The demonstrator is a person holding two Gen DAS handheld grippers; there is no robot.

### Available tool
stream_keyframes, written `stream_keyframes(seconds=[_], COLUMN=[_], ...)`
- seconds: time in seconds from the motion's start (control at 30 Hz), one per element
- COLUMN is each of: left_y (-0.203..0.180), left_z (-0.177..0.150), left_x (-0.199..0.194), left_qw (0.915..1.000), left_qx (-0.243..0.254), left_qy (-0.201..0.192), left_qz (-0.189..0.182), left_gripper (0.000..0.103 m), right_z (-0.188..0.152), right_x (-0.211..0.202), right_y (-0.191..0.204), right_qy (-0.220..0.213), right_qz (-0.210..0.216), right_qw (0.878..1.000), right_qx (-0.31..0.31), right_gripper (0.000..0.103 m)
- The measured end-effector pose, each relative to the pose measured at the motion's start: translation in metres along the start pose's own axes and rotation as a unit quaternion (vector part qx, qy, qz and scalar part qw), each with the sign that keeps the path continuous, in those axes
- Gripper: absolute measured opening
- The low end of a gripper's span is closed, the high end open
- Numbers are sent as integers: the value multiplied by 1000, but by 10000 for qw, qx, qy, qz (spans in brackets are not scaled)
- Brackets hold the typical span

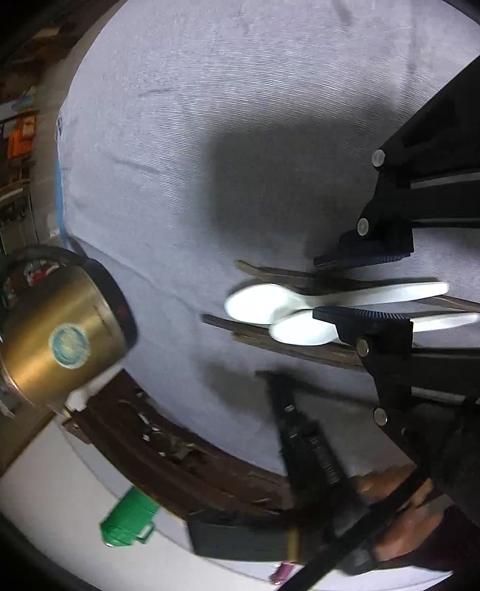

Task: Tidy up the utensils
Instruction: 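Close the right tool on a white spoon while the left tool grasps dark chopsticks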

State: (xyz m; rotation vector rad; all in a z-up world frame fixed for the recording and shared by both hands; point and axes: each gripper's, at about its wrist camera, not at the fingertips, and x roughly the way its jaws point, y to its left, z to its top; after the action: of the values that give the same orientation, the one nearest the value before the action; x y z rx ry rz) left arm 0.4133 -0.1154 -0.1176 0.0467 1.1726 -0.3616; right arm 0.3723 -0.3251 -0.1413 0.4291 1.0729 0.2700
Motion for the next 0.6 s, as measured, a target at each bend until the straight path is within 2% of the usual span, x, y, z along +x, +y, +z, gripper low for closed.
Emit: stream_keyframes(seconds=[0.1,0.27,0.33,0.37,0.47,0.6], left_y=[11,20,15,16,17,12], left_z=[-11,-35,-40,-42,-55,-64], left_x=[-11,-43,-55,-62,-98,-126], left_qw=[9999,9995,9990,9987,9965,9929], left_qx=[-103,-176,-162,-166,-131,-14], left_qy=[5,-203,-366,-444,-794,-1167], left_qz=[-81,-186,-182,-193,-228,-232], left_gripper=[6,6,6,6,6,6], right_z=[-9,-18,-22,-23,-33,-53], right_x=[1,4,6,4,-6,-32], right_y=[9,27,36,37,36,31], right_qy=[52,39,49,54,-74,-314], right_qz=[-80,-593,-844,-988,-940,-724], right_qw=[9998,9964,9929,9911,9926,9952], right_qx=[-199,-604,-834,-886,-764,-584], right_gripper=[23,23,18,11,11,11])
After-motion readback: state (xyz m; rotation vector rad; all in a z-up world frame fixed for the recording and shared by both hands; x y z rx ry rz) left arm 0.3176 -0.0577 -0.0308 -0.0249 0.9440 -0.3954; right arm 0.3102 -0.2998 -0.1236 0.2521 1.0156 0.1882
